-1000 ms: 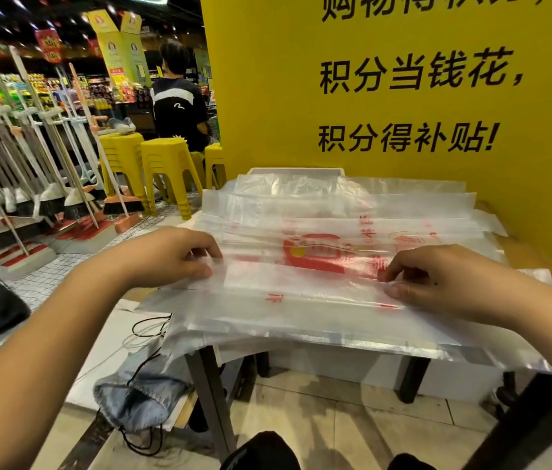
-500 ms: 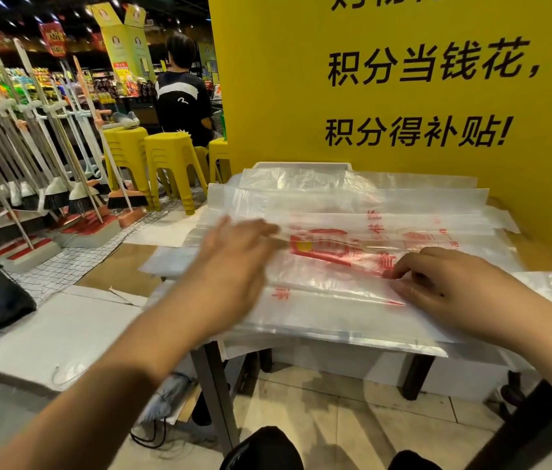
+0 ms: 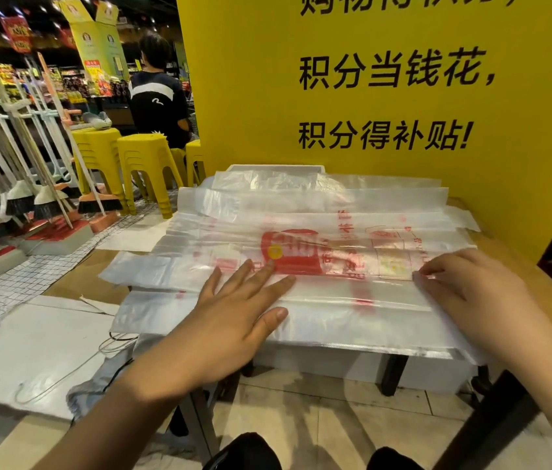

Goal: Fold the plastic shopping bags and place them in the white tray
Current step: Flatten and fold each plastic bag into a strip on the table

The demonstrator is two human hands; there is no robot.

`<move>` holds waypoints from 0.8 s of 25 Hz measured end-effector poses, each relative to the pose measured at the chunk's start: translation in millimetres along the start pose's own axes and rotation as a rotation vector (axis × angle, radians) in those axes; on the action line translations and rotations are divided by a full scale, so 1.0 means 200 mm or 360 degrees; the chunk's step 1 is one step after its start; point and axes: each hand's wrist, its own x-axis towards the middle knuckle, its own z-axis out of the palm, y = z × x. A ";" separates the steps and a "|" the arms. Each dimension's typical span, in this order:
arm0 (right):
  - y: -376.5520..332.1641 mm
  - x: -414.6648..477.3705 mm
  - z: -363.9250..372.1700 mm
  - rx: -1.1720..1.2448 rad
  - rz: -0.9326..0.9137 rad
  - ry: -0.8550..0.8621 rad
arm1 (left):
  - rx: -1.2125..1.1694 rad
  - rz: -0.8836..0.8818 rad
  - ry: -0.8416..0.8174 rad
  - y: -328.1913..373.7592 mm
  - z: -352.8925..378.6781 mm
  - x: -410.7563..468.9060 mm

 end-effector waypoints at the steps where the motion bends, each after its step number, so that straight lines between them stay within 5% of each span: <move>1: 0.03 -0.01 0.00 -0.0012 0.0089 0.0019 | -0.0030 -0.0003 -0.0002 0.00 0.00 0.00; 7: 0.04 -0.04 -0.01 -0.0173 0.0334 0.0170 | -0.0168 -0.0019 -0.0050 0.00 -0.03 0.02; 10: -0.09 -0.04 -0.02 -0.0185 0.0047 0.0225 | -0.0181 -0.0026 0.0033 0.00 -0.04 0.03; 14: -0.29 -0.07 0.01 -0.0059 -0.0569 -0.0307 | -0.0099 0.0043 0.0205 -0.03 -0.09 0.06; 20: -0.27 0.00 0.00 -0.0164 -0.0567 -0.0335 | -0.0205 0.0161 0.0366 -0.10 -0.10 0.07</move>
